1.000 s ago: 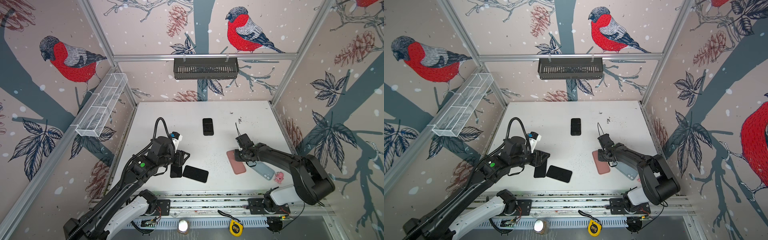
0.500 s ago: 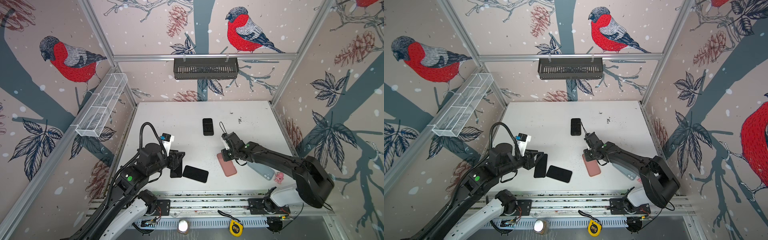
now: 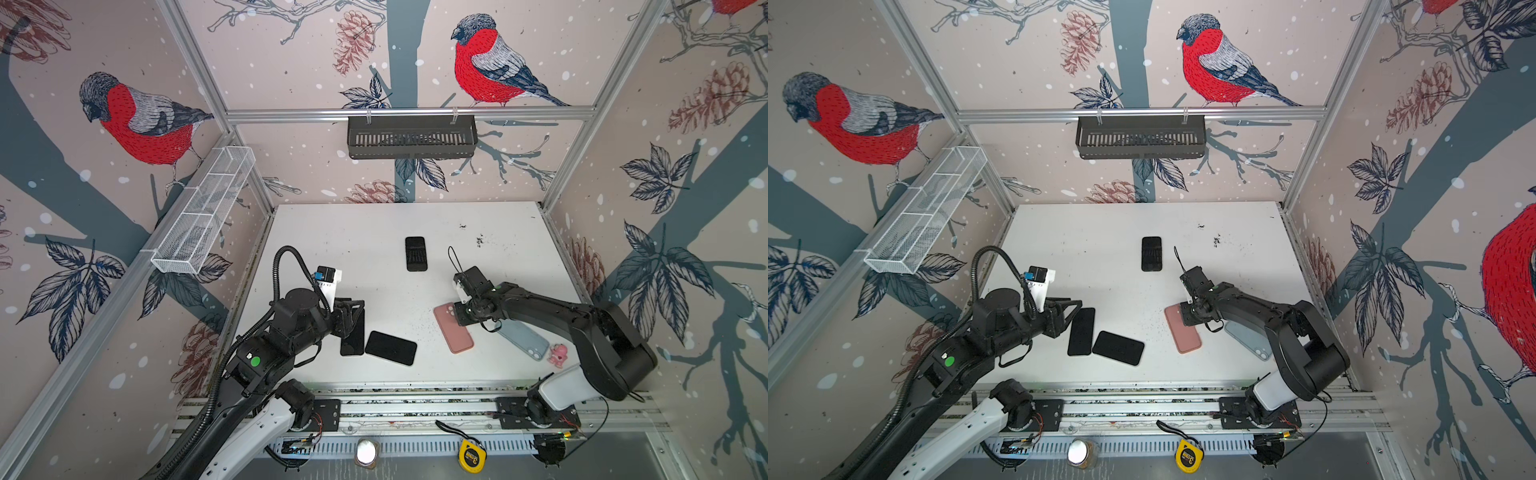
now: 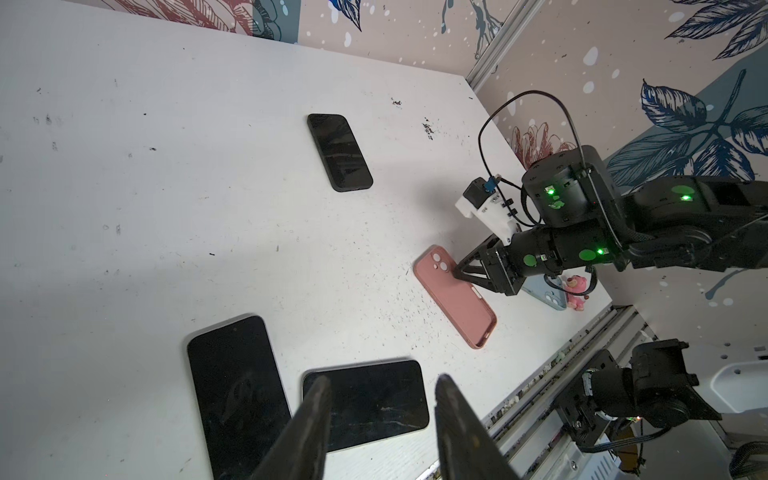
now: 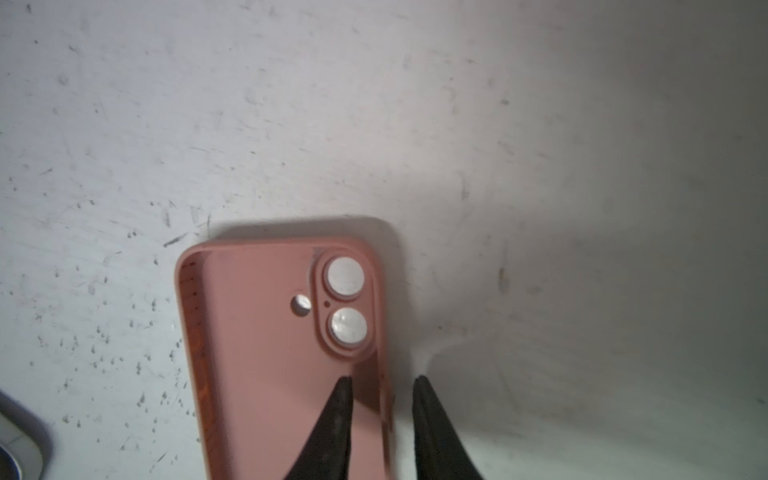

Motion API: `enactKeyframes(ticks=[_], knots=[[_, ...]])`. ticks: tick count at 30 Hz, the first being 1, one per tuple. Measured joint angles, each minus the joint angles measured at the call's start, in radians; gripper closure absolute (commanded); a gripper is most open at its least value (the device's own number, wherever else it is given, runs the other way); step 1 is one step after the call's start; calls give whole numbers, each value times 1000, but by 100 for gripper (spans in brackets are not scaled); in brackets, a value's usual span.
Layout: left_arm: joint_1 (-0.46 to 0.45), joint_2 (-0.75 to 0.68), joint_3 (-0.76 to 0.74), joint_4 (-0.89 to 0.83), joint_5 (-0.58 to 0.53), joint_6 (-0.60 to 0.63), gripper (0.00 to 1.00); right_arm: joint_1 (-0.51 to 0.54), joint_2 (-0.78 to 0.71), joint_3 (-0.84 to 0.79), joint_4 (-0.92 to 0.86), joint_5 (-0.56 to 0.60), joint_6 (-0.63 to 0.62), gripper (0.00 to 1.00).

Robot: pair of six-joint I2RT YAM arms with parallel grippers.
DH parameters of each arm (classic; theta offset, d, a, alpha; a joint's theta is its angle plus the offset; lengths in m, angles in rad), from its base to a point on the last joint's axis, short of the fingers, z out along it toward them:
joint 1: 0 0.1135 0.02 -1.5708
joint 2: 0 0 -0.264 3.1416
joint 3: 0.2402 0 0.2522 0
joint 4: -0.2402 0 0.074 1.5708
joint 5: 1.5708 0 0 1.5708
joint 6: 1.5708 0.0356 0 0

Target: Put the phone into the phone case

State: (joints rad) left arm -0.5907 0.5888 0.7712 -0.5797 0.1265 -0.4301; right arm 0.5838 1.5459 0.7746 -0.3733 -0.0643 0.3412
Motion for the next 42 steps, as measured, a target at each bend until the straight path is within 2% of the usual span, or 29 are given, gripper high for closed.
enactKeyframes(ticks=[2, 7, 10, 14, 15, 16, 17, 18, 19, 21, 24, 27, 31, 37, 42], knots=[[0, 6, 0, 0, 0, 0, 58, 13, 18, 10, 23, -3, -4, 94], [0, 9, 0, -1, 0, 0, 58, 112, 65, 63, 34, 28, -30, 96], [0, -13, 0, -1, -10, -1, 58, 189, 119, 133, 8, 108, -38, 97], [0, -42, 0, 0, -24, -8, 58, 237, 172, 215, -19, 208, -55, 96], [0, -43, 0, -1, -25, -8, 58, 240, 181, 233, -28, 229, -57, 79], [0, -42, 0, -1, -25, -8, 59, 245, 186, 251, -35, 245, -57, 50], [0, -42, 0, -1, -26, -8, 59, 246, 188, 264, -41, 257, -58, 31], [0, -42, 0, -1, -27, -8, 59, 251, 188, 278, -48, 270, -62, 19], [0, -40, 0, -2, -30, -9, 59, 263, 185, 290, -52, 283, -68, 12], [0, -39, 0, -6, -35, -11, 60, 303, 163, 298, -57, 283, -87, 4], [0, -50, 0, -7, -52, -15, 60, 398, 99, 272, -55, 221, -143, 0], [0, -61, 0, -6, -60, -16, 60, 493, 44, 218, -33, 81, -188, 0], [5, -59, 0, -7, -66, -17, 60, 544, 38, 191, -31, -37, -215, 1], [6, -58, 0, -7, -71, -18, 60, 605, 133, 247, -54, -77, -265, 0], [6, -68, 0, -7, -71, -18, 60, 618, 226, 303, -87, -31, -267, 0]])
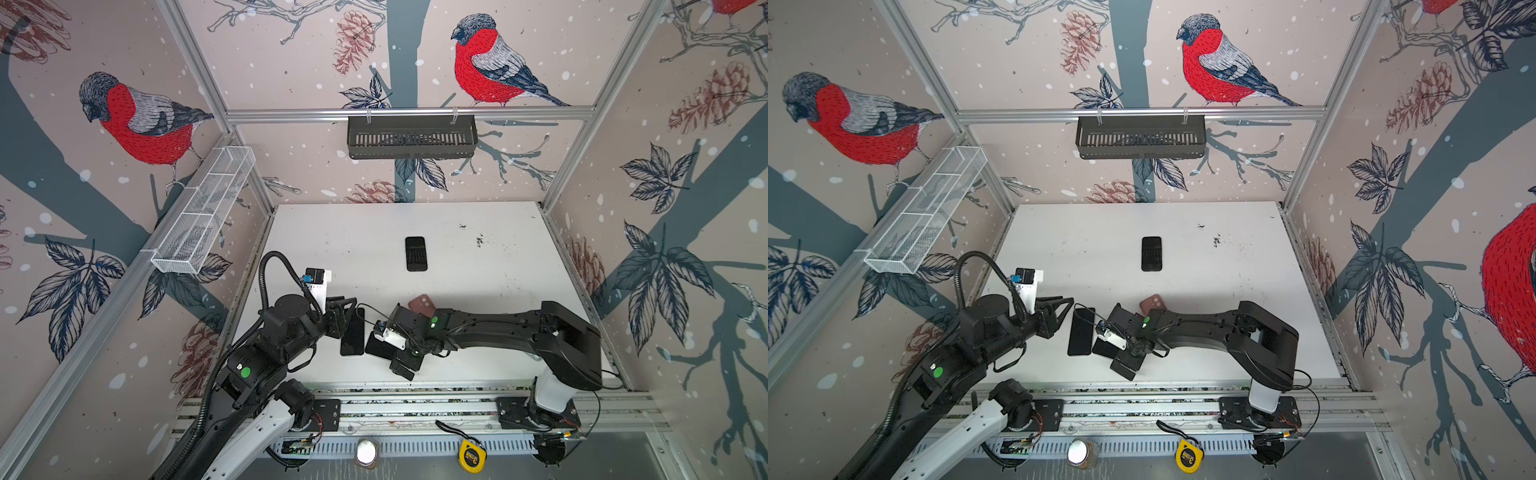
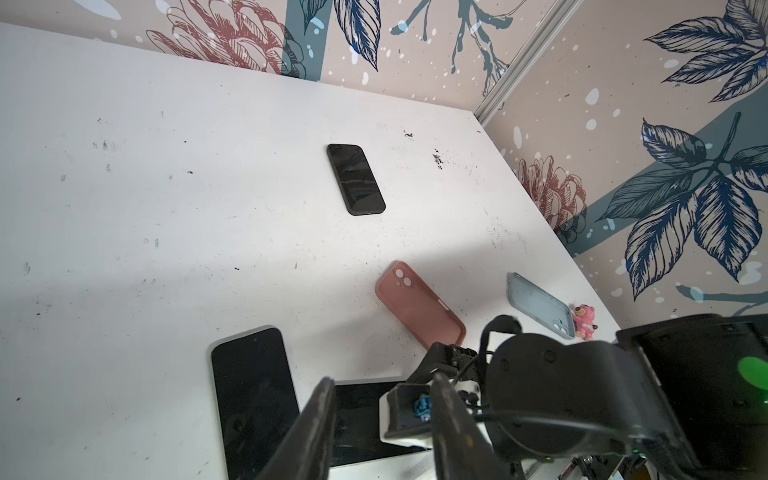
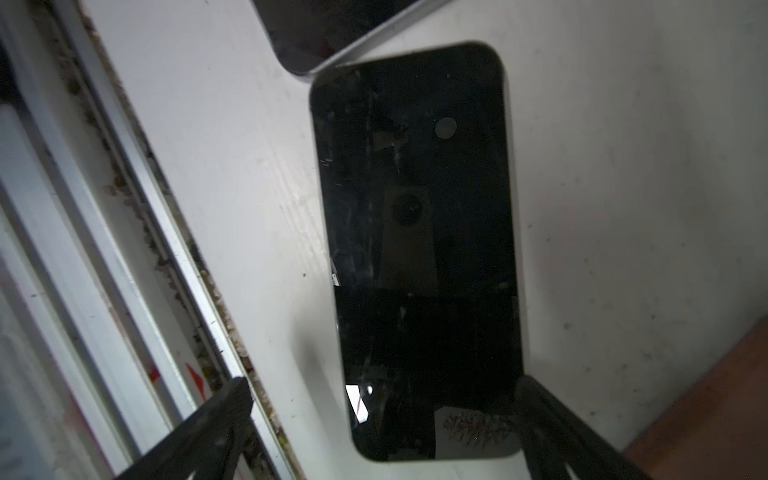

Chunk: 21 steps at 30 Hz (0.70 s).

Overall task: Put the phone into the phone case
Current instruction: 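Grasp the white-rimmed black phone near the robot with the right gripper, then carry the black phone over the pink case and lower it onto the case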

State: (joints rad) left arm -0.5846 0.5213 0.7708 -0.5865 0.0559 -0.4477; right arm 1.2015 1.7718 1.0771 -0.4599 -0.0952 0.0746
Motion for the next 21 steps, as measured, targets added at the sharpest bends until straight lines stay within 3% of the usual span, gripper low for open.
enactKeyframes(ticks=[8, 10, 15, 19, 21], knots=[[0, 0, 0, 0, -3, 0, 60, 8, 103, 85, -23, 84, -2, 0], [0, 0, 0, 0, -3, 0, 60, 10, 121, 105, -20, 87, 1, 4], [0, 0, 0, 0, -3, 0, 60, 10, 129, 116, -2, 92, 10, 23], [0, 0, 0, 0, -3, 0, 61, -21, 94, 87, -6, 126, 34, 43], [0, 0, 0, 0, -3, 0, 61, -49, 59, 67, -14, 138, 56, 46]])
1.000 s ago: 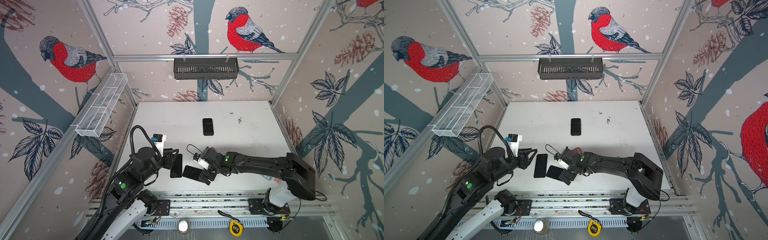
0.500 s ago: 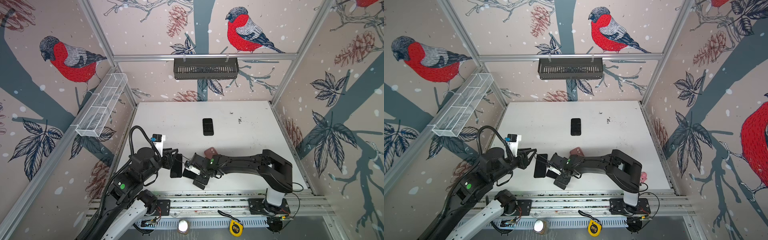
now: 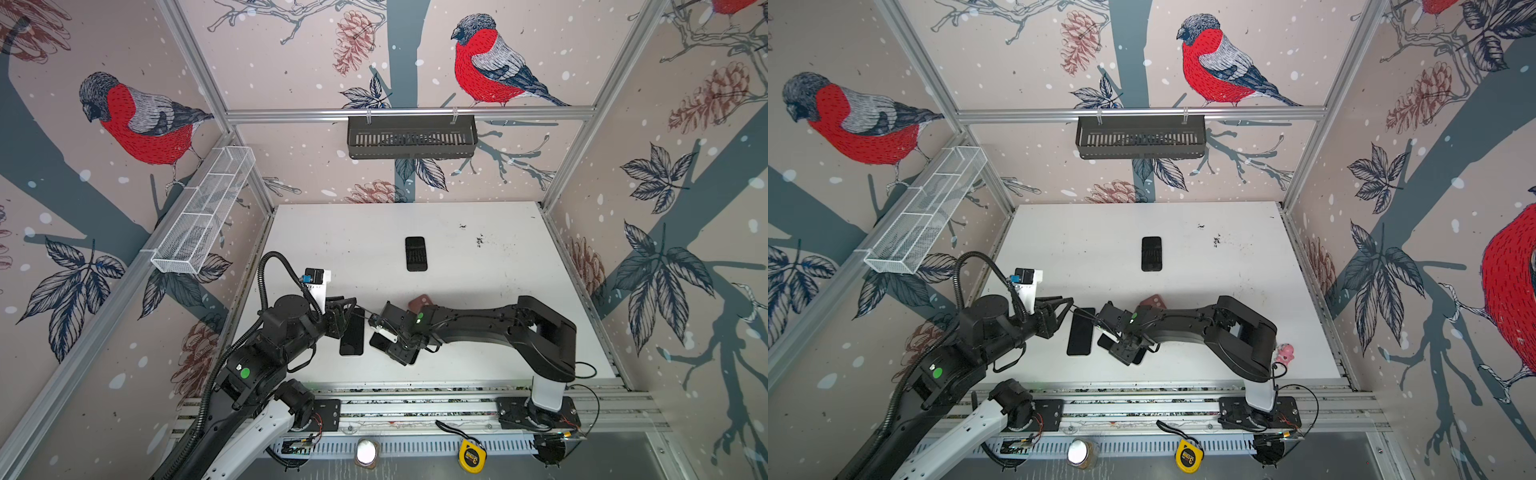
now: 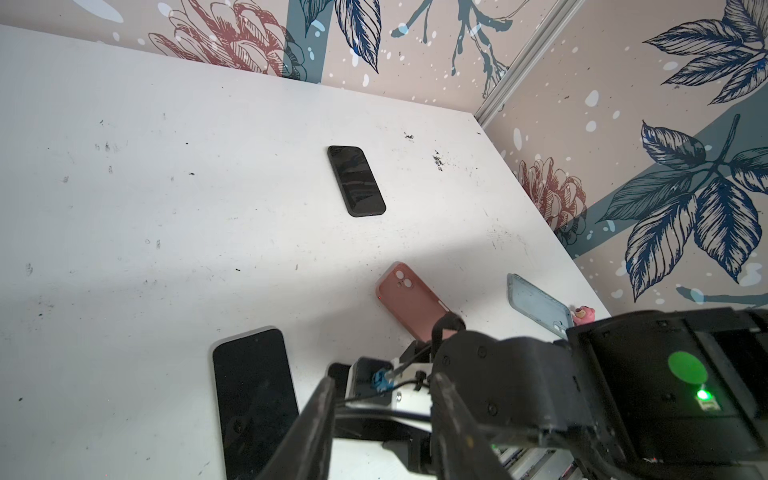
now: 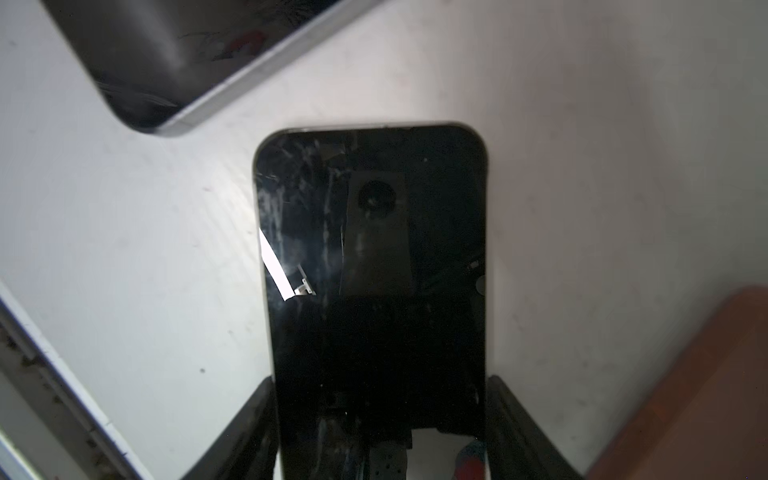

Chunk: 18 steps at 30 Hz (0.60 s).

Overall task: Put the phone into the phone case
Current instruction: 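Carry the black phone over the pink case and lower it onto the case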

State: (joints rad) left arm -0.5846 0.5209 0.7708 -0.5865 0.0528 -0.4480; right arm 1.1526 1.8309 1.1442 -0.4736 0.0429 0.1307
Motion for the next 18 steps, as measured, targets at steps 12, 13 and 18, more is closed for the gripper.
enactKeyframes(ticks=[12, 13, 18], knots=[[0, 3, -2, 0, 0, 0, 61, -365, -315, -163, 87, -307, 163, 45], [0, 3, -2, 0, 0, 0, 61, -397, -333, -178, 98, -365, 164, 45], [2, 4, -2, 0, 0, 0, 61, -529, -411, -287, 240, -739, 270, 44]])
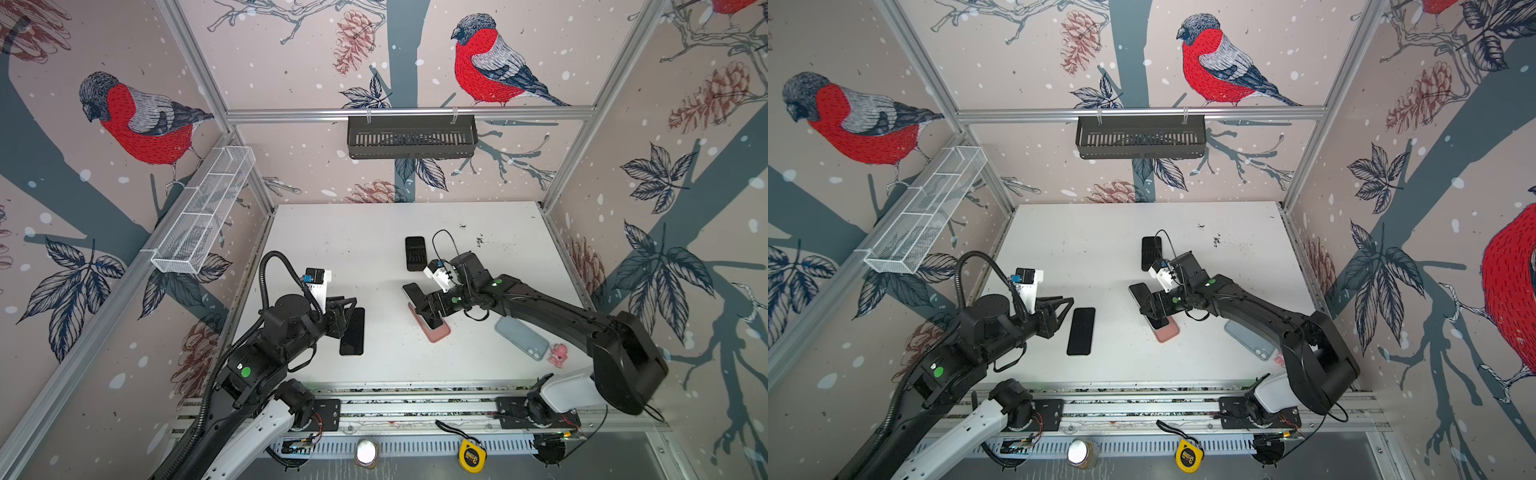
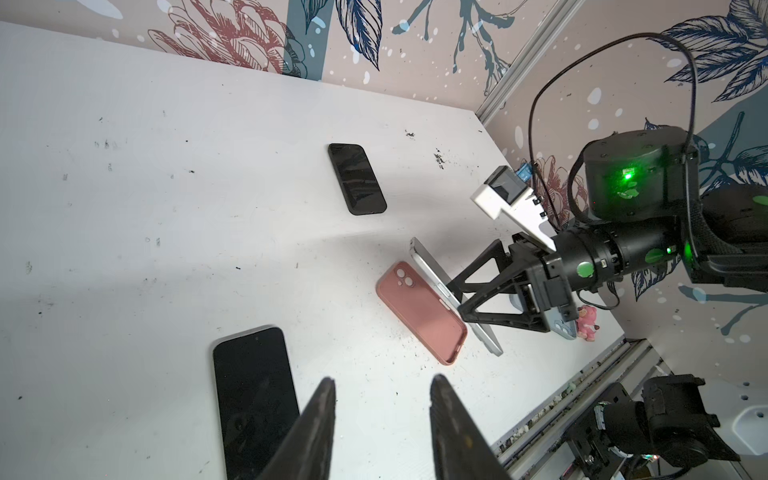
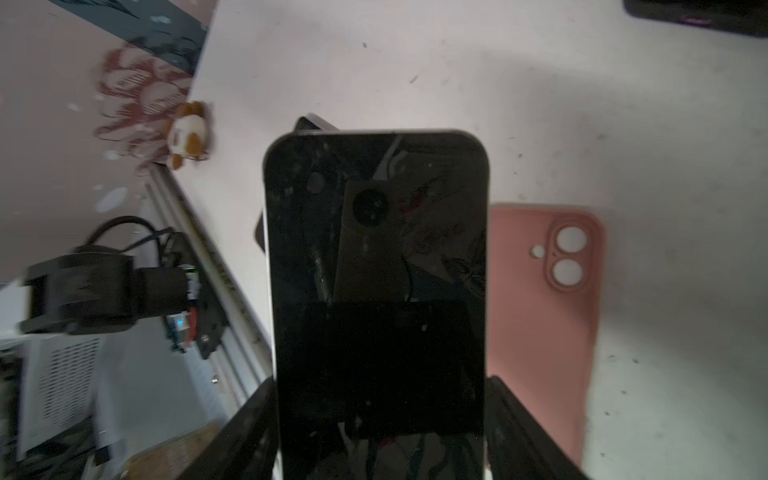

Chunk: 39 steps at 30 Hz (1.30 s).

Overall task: Put the phone into the phone case
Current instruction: 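Carry the black phone over the pink case and lower it onto the case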

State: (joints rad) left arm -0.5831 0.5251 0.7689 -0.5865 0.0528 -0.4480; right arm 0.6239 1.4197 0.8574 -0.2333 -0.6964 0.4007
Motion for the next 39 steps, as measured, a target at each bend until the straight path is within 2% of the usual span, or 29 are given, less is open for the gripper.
enactKeyframes(ticks=[4, 6, 9, 13, 16, 19, 21, 23, 25, 29, 32, 39], knots=[[0, 0, 0, 0, 0, 0, 61, -19, -33, -55, 144, -217, 106, 44], [0, 0, 0, 0, 0, 0, 61, -23, -49, -87, 271, -319, 192, 44], [0, 0, 0, 0, 0, 0, 61, -27, -59, -128, 455, -418, 336, 43], [0, -2, -1, 0, 0, 0, 61, -32, -63, -137, 591, -475, 433, 44], [0, -4, -2, 0, 0, 0, 61, -38, -60, -115, 550, -471, 422, 45], [1, -6, -3, 0, 0, 0, 61, -49, -41, -35, 371, -364, 321, 44], [1, -7, -3, 0, 0, 0, 61, -51, -17, 24, 226, -221, 253, 42], [1, -8, -3, 0, 0, 0, 61, -51, 0, 56, 114, -78, 224, 36], [1, -9, -3, 0, 0, 0, 61, -50, 3, 64, 23, 64, 227, 34], [1, -10, -3, 0, 0, 0, 61, -27, -29, 56, -90, 343, 344, 37], [1, -9, -3, 0, 0, 0, 61, -1, -60, 44, -123, 489, 478, 34], [1, -5, -3, 0, 0, 0, 61, 35, -35, 73, -239, 663, 759, 33]])
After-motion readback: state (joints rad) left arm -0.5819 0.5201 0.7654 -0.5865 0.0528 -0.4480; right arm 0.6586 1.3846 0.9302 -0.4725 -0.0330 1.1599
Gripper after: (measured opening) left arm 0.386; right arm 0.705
